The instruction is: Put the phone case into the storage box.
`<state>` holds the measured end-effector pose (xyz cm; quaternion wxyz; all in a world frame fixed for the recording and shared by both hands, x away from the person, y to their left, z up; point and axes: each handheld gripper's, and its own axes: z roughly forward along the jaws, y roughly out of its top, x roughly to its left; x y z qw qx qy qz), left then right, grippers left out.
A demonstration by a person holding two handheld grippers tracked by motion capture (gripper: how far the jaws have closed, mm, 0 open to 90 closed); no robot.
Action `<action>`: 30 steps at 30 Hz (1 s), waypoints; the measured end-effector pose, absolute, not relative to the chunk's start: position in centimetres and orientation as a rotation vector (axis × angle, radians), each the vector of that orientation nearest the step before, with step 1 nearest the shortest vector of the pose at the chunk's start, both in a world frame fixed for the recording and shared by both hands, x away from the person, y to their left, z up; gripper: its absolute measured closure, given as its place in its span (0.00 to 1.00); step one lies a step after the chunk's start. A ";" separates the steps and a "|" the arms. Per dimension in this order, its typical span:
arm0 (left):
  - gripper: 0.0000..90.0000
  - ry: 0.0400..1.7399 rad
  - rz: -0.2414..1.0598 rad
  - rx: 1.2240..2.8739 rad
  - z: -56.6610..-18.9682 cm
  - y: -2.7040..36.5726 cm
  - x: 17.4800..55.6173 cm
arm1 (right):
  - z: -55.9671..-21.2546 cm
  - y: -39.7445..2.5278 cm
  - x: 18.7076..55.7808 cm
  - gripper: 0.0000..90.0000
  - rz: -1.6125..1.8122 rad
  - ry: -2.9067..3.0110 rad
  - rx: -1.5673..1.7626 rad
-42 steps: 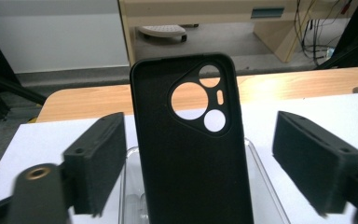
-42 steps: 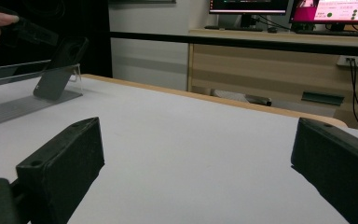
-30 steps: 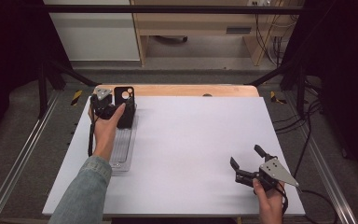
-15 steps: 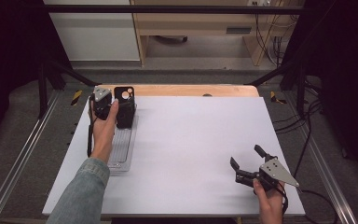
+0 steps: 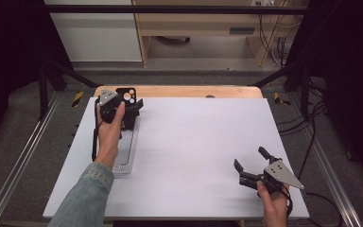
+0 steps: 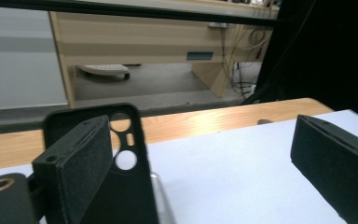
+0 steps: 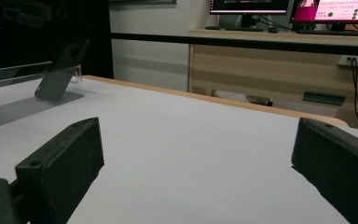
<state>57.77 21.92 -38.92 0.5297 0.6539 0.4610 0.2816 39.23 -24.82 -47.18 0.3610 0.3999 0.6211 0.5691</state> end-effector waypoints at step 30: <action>0.05 0.924 0.619 1.689 -38.2 15.8 54.7 | -47.2 -24.9 39.2 0.03 1.469 1.604 1.028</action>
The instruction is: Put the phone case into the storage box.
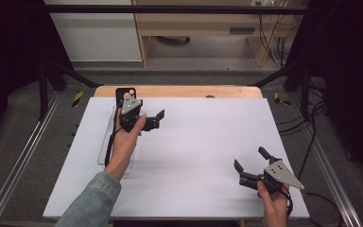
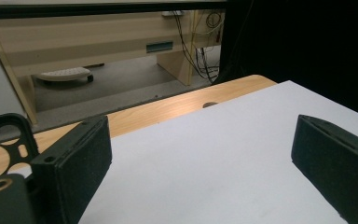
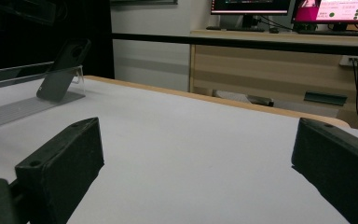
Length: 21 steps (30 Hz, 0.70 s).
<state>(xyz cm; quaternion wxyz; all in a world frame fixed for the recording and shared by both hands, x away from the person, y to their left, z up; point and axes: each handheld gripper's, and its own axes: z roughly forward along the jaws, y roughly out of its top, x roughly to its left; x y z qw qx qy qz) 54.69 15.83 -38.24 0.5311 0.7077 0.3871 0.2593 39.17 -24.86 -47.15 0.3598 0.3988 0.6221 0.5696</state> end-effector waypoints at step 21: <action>0.05 0.858 0.598 1.624 -36.4 15.8 52.1 | -47.1 -24.6 39.2 0.02 1.464 1.603 1.055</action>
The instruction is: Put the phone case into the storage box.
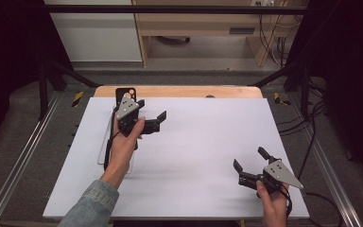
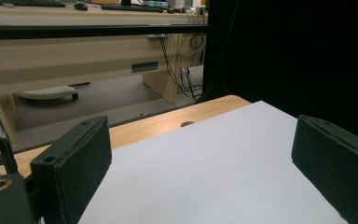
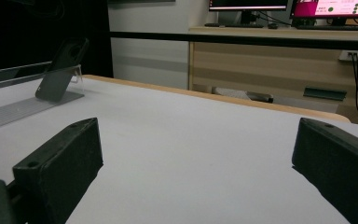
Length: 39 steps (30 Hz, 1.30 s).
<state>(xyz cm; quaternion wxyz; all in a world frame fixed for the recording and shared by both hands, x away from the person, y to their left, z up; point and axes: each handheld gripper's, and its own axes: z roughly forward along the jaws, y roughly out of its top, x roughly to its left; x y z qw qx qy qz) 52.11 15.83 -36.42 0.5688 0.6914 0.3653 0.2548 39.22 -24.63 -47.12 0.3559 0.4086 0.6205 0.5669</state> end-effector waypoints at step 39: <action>0.04 0.777 0.641 1.599 -34.0 18.6 46.3 | -47.2 -24.1 39.2 0.02 1.478 1.649 1.030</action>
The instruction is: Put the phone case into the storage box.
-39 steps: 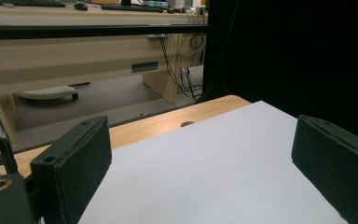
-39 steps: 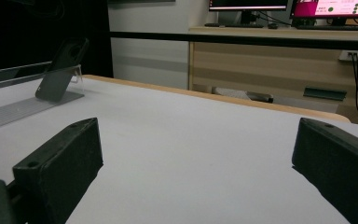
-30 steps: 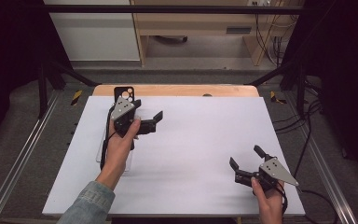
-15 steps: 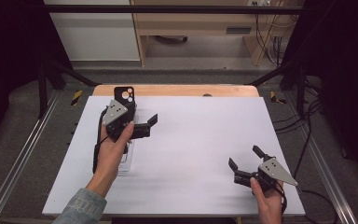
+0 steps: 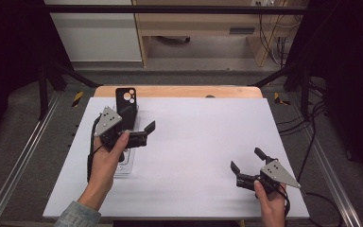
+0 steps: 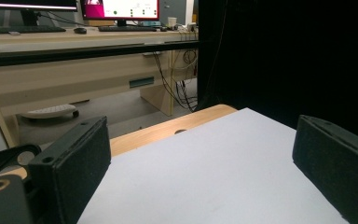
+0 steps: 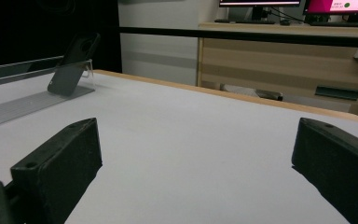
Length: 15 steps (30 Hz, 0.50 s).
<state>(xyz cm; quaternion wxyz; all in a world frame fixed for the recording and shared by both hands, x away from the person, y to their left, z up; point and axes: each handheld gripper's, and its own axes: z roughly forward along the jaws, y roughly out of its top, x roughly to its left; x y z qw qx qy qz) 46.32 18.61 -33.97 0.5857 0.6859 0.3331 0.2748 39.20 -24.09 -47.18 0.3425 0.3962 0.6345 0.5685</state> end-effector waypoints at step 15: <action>0.04 0.764 0.659 1.577 -33.6 19.9 43.8 | -47.1 -23.9 39.1 0.02 1.470 1.657 1.017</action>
